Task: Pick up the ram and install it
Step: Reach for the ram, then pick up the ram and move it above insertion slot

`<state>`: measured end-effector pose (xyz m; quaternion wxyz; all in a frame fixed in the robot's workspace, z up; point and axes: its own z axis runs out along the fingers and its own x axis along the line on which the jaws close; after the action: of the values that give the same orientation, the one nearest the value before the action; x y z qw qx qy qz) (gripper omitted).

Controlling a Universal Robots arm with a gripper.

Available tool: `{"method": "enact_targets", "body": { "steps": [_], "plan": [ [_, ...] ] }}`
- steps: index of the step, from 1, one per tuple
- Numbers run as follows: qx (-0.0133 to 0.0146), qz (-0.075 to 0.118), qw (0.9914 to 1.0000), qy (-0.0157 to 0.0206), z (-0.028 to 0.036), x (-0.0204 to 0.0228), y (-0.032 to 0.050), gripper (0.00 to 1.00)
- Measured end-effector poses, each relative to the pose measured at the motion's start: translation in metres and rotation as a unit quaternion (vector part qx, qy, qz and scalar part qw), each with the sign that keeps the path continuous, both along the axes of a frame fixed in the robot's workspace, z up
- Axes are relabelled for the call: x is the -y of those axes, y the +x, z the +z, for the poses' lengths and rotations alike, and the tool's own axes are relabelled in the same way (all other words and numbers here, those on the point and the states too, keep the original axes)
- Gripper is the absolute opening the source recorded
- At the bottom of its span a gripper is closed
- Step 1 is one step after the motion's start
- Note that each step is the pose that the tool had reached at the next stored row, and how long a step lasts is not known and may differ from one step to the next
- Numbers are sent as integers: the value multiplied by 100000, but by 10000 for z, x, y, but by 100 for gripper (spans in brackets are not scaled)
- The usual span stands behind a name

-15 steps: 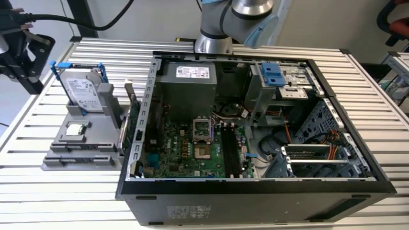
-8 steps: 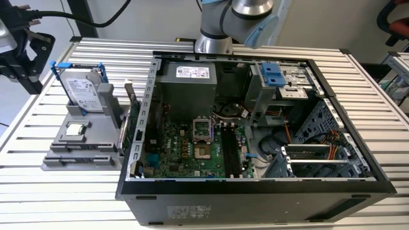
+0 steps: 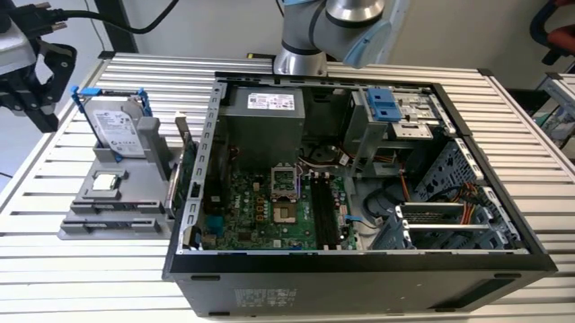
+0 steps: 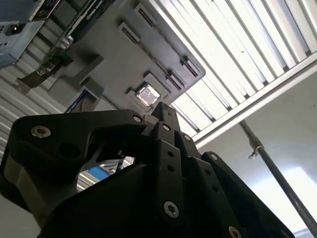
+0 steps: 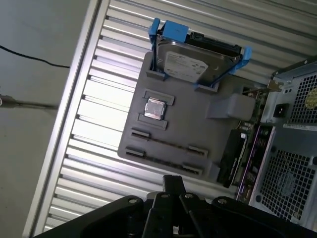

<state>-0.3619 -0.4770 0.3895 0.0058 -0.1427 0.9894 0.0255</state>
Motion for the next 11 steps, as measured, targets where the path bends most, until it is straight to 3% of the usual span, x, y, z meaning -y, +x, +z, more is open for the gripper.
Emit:
{"method": "enact_targets", "body": {
  "steps": [5, 11],
  "plan": [
    [1, 3409, 99942, 0, 0, 0, 0, 0],
    [3, 7468, 99721, 1, 0, 0, 0, 0]
  ]
}}
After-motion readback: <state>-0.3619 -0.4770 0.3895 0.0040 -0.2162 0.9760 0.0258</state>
